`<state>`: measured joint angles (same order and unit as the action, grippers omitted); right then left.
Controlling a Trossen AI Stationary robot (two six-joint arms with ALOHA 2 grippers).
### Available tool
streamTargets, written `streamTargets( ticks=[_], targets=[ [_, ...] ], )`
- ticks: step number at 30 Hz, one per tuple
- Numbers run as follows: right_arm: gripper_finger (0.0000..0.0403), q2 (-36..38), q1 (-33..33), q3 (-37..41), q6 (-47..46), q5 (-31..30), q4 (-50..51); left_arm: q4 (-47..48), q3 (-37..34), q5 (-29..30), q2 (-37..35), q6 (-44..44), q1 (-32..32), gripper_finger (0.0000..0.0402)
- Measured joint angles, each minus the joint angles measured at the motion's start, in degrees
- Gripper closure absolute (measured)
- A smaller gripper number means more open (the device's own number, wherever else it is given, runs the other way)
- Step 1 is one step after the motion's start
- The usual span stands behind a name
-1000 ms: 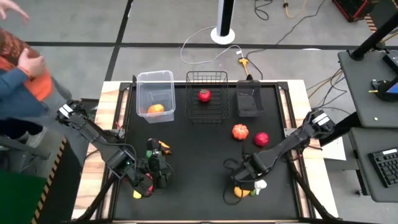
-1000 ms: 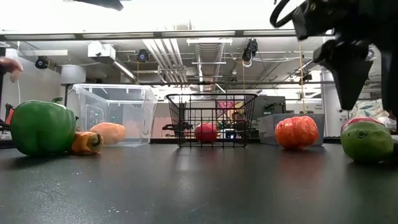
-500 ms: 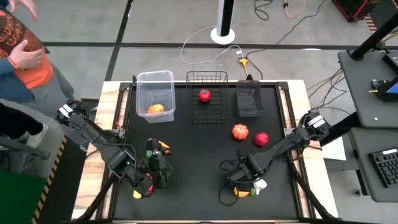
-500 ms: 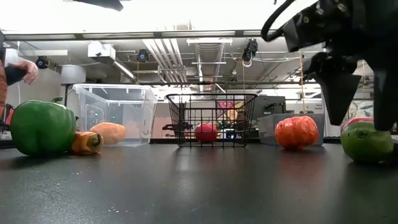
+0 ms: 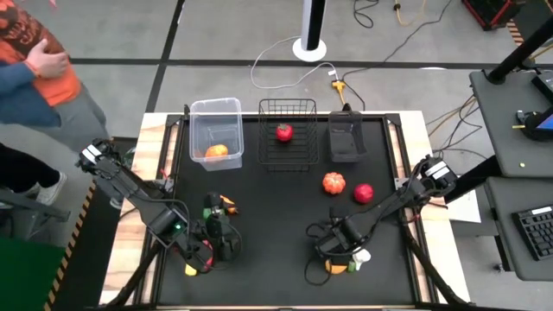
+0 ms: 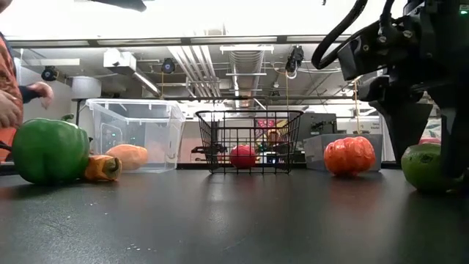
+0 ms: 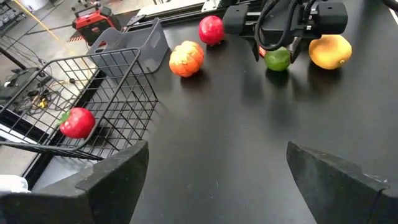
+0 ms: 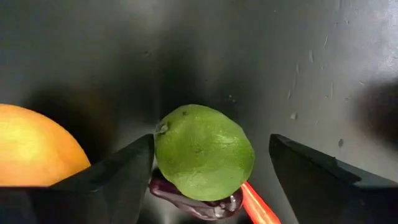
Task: Sort produce into baskets
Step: Put the lime into the wire basket
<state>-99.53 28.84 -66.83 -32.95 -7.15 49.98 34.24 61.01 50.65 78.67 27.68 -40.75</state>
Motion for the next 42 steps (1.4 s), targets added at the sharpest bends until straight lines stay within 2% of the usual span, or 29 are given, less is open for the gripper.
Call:
streamTargets(
  ticks=[11,18,23,28,32,36,39,42],
  targets=[
    [0.0186,0.43,-1.09,-0.81,2.25,-0.37,0.09,-0.17,0.00,0.00,0.00,0.18,-0.01,0.0041],
    [0.0194,3.43,-4.00,-4.74,7.79,-0.48,-2.49,-0.33,-0.02,0.00,0.00,0.80,0.00,0.0041],
    [0.0194,6.52,-7.60,-9.25,16.93,-3.25,-5.50,-0.37,-0.04,0.00,-0.02,0.87,-0.02,0.0041],
    [0.0195,9.10,-14.05,-15.06,28.25,-9.10,-10.89,0.12,-0.04,-0.91,-0.02,3.42,-0.02,0.0041],
    [0.0195,8.78,-21.56,-19.18,34.27,-11.81,-15.22,0.66,-0.04,-5.91,-0.02,6.31,0.00,0.0041],
    [0.0195,7.58,-30.67,-21.15,33.54,-12.07,-18.76,2.59,-0.04,-10.89,-0.02,10.76,-0.02,0.0041],
    [0.0195,6.46,-37.79,-21.18,29.11,-11.94,-18.53,5.98,-0.04,-13.44,-0.02,15.37,-0.02,0.0041],
    [0.0195,5.45,-44.41,-21.12,26.16,-8.43,-16.41,10.13,-0.04,-14.94,-0.02,19.86,-0.02,0.0041]
  ],
)
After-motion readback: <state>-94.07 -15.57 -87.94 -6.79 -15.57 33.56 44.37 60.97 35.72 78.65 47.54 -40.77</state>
